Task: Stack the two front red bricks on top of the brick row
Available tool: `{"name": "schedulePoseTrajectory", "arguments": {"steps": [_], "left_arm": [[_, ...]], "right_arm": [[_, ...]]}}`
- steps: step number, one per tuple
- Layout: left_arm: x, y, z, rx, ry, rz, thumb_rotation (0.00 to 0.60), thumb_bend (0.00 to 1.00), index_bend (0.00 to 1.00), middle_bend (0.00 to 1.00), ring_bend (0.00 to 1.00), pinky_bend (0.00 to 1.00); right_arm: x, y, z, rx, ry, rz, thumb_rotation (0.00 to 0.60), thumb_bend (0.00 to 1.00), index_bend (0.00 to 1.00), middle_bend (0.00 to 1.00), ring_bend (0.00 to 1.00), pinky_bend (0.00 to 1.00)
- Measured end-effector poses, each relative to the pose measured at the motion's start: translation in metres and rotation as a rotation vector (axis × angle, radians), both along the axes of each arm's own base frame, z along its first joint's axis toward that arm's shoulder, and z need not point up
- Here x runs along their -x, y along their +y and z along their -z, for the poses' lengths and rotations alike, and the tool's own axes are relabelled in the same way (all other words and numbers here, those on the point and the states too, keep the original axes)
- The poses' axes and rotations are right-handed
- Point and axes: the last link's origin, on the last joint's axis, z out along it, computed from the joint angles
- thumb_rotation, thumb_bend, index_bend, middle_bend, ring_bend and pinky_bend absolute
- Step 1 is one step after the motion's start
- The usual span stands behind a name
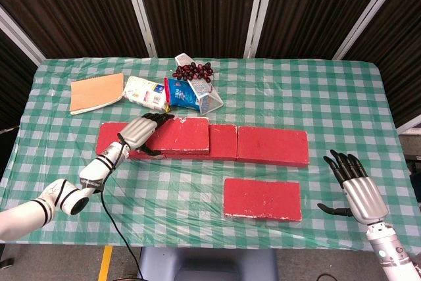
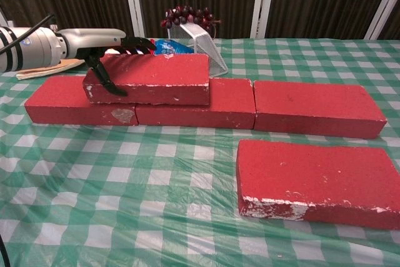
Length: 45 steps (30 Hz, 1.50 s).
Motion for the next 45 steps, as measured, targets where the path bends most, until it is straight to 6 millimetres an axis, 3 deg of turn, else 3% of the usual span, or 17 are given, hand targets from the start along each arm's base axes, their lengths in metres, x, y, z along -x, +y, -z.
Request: {"name": "schedulePoseTrajectory", "arguments": {"steps": [13, 22, 30, 45], "left_arm": [[0.002, -0.0002, 0.0011, 0.005, 0.013, 0.002, 0.6, 0.25, 0.0, 0.18, 0.09, 0.16], [0.0034, -0.0012, 0.0026, 0.009, 0.02, -0.004, 0.6, 0.26, 0.0, 0.15, 0.06, 0.15], [0.0047, -0.0006, 0.0027, 0.006, 0.027, -0.013, 0.6, 0.23, 0.0, 0.01, 0.0, 0.12], [0.0035, -0.0041, 0.0012, 0.018, 0.023, -0.022, 0.6, 0.22, 0.0, 0.0, 0.0, 0.12]], "right_arm": [[-0.0002, 0.0001, 0.0004, 0.001, 0.002, 0.002, 0.523, 0.15, 0.0, 0.0, 0.0, 0.0], [0.0, -0.0001, 0.0001, 0.005, 0.003, 0.004, 0.523, 0.15, 0.0, 0.0, 0.0, 0.0], [-0.0001, -0.0002, 0.0005, 0.005, 0.004, 0.005, 0.523, 0.15, 0.0, 0.0, 0.0, 0.0], [-0.0002, 0.0001, -0.0007, 0.014, 0.002, 0.006, 0.523, 0.15, 0.0, 0.0, 0.0, 0.0]]}}
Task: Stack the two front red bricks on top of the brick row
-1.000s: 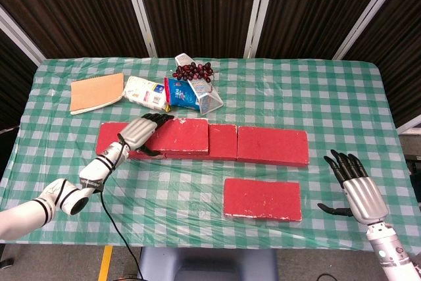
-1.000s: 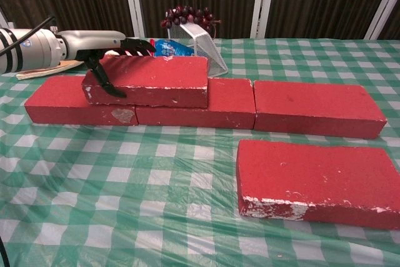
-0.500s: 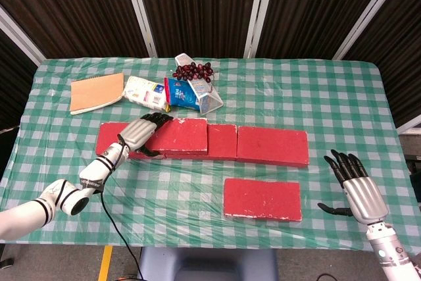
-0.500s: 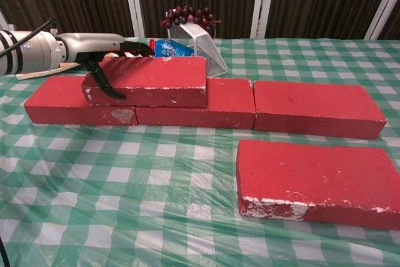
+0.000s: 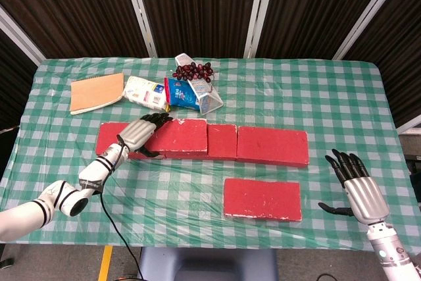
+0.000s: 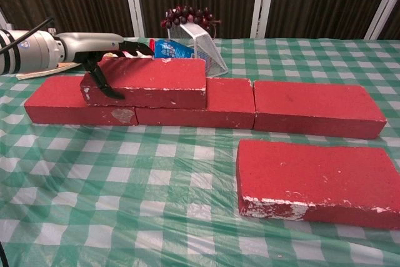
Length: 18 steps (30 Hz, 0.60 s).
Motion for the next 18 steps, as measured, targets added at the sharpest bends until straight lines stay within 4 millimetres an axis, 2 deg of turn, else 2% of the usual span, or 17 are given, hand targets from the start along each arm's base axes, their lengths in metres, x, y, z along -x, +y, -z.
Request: {"name": "schedulePoseTrajectory", "arguments": {"steps": [18], "left_arm": [[-0.001, -0.0026, 0.0004, 0.019, 0.007, -0.013, 0.6, 0.19, 0.0, 0.0, 0.0, 0.06]], "right_arm": [[-0.0001, 0.0007, -0.0007, 0.004, -0.001, 0.0, 0.523, 0.15, 0.0, 0.0, 0.0, 0.0]]}}
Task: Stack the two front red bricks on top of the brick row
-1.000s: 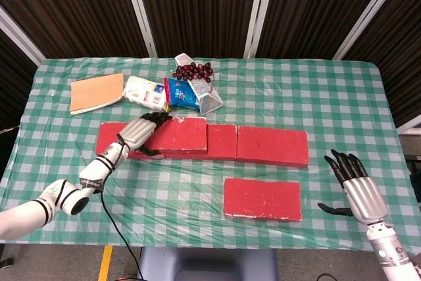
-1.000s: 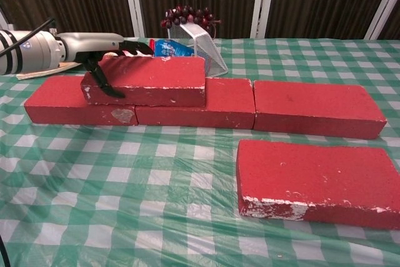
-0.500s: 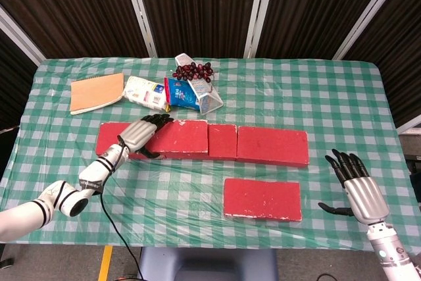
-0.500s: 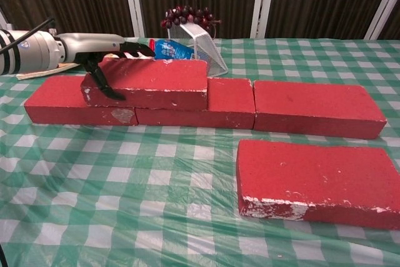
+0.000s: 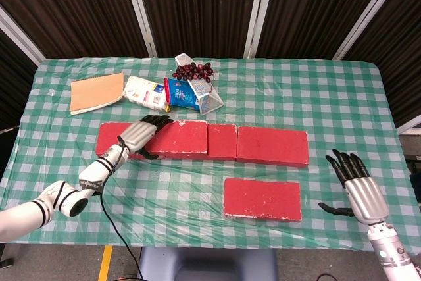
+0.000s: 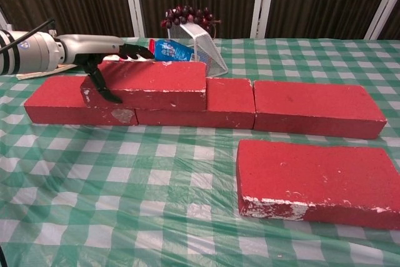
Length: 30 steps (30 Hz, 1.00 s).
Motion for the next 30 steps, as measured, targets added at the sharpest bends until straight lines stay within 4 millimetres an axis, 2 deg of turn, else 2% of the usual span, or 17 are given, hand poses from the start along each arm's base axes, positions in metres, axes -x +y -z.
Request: {"name": "schedulePoseTrajectory", "arguments": {"steps": [9, 14, 16, 19, 23, 26, 30], "left_arm": [[-0.006, -0.007, -0.009, -0.039, -0.039, 0.051, 0.6, 0.19, 0.0, 0.0, 0.0, 0.06], [0.003, -0.025, -0.028, -0.132, -0.054, 0.125, 0.6, 0.2, 0.0, 0.0, 0.0, 0.05], [0.014, -0.037, -0.036, -0.179, -0.043, 0.144, 0.6, 0.21, 0.0, 0.0, 0.0, 0.05], [0.046, -0.067, -0.049, -0.255, -0.017, 0.135, 0.6, 0.21, 0.0, 0.0, 0.0, 0.05], [0.099, -0.121, -0.062, -0.329, 0.02, 0.052, 0.6, 0.21, 0.0, 0.0, 0.0, 0.05], [0.128, -0.154, -0.068, -0.366, 0.031, -0.014, 0.6, 0.22, 0.0, 0.0, 0.0, 0.05], [0.148, -0.168, -0.074, -0.379, 0.023, -0.06, 0.6, 0.21, 0.0, 0.0, 0.0, 0.05]], "right_arm": [[-0.001, 0.0, 0.001, -0.004, -0.002, -0.008, 0.522, 0.15, 0.0, 0.0, 0.0, 0.0], [-0.004, 0.002, 0.007, -0.043, -0.031, -0.023, 0.523, 0.15, 0.0, 0.0, 0.0, 0.0], [-0.006, 0.002, 0.013, -0.065, -0.053, -0.03, 0.523, 0.15, 0.0, 0.0, 0.0, 0.0], [-0.01, 0.001, 0.025, -0.106, -0.068, -0.036, 0.522, 0.15, 0.0, 0.0, 0.0, 0.0], [-0.019, -0.003, 0.045, -0.184, -0.085, -0.034, 0.525, 0.15, 0.0, 0.0, 0.0, 0.0], [-0.025, -0.007, 0.059, -0.236, -0.094, -0.018, 0.526, 0.13, 0.0, 0.0, 0.0, 0.0], [-0.032, -0.011, 0.078, -0.309, -0.097, 0.003, 0.527, 0.12, 0.0, 0.0, 0.0, 0.0]]}}
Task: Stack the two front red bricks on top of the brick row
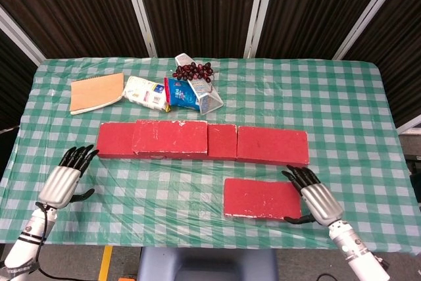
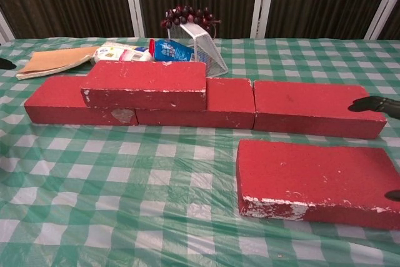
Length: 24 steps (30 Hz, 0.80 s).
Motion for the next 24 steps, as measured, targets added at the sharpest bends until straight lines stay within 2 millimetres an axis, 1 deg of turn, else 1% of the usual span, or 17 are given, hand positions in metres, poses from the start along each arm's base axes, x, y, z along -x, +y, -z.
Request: {"name": "schedulePoseTrajectory", "arguments": {"steps": [2, 9, 12, 16, 18, 19, 20, 21, 22, 24], "left_arm": [[0.006, -0.001, -0.001, 0.009, -0.001, -0.011, 0.6, 0.21, 0.0, 0.0, 0.0, 0.05], [0.009, 0.0, 0.0, 0.029, -0.01, -0.016, 0.6, 0.22, 0.0, 0.0, 0.0, 0.05], [0.009, 0.001, 0.0, 0.029, -0.013, -0.017, 0.6, 0.22, 0.0, 0.0, 0.0, 0.05], [0.01, 0.001, -0.001, 0.028, -0.015, -0.021, 0.6, 0.22, 0.0, 0.0, 0.0, 0.05], [0.01, 0.001, -0.001, 0.03, -0.015, -0.022, 0.6, 0.22, 0.0, 0.0, 0.0, 0.05], [0.01, 0.001, 0.0, 0.031, -0.015, -0.022, 0.6, 0.22, 0.0, 0.0, 0.0, 0.05], [0.011, 0.001, 0.0, 0.033, -0.015, -0.023, 0.6, 0.22, 0.0, 0.0, 0.0, 0.05], [0.011, 0.002, 0.0, 0.034, -0.015, -0.024, 0.6, 0.22, 0.0, 0.0, 0.0, 0.05], [0.011, 0.002, 0.0, 0.034, -0.016, -0.025, 0.6, 0.22, 0.0, 0.0, 0.0, 0.05], [0.011, 0.002, -0.001, 0.034, -0.017, -0.03, 0.6, 0.22, 0.0, 0.0, 0.0, 0.05]], "right_arm": [[-0.004, -0.001, 0.009, -0.036, -0.001, 0.008, 0.526, 0.12, 0.0, 0.0, 0.0, 0.0], [-0.012, -0.008, 0.038, -0.12, -0.015, 0.032, 0.527, 0.12, 0.0, 0.0, 0.0, 0.0], [-0.014, -0.012, 0.046, -0.13, -0.013, 0.034, 0.528, 0.12, 0.0, 0.0, 0.0, 0.0], [-0.015, -0.014, 0.051, -0.135, -0.003, 0.042, 0.526, 0.12, 0.0, 0.0, 0.0, 0.0], [-0.017, -0.015, 0.052, -0.129, 0.004, 0.037, 0.524, 0.12, 0.07, 0.03, 0.0, 0.0], [-0.017, -0.015, 0.053, -0.125, 0.008, 0.036, 0.523, 0.12, 0.16, 0.1, 0.0, 0.01], [-0.018, -0.016, 0.053, -0.12, 0.012, 0.036, 0.522, 0.12, 0.22, 0.14, 0.01, 0.03], [-0.018, -0.016, 0.053, -0.118, 0.014, 0.037, 0.524, 0.12, 0.29, 0.22, 0.03, 0.06], [-0.018, -0.016, 0.054, -0.117, 0.017, 0.04, 0.534, 0.12, 0.35, 0.26, 0.06, 0.11], [-0.019, -0.015, 0.054, -0.117, 0.022, 0.046, 0.575, 0.12, 0.42, 0.31, 0.12, 0.18]]}}
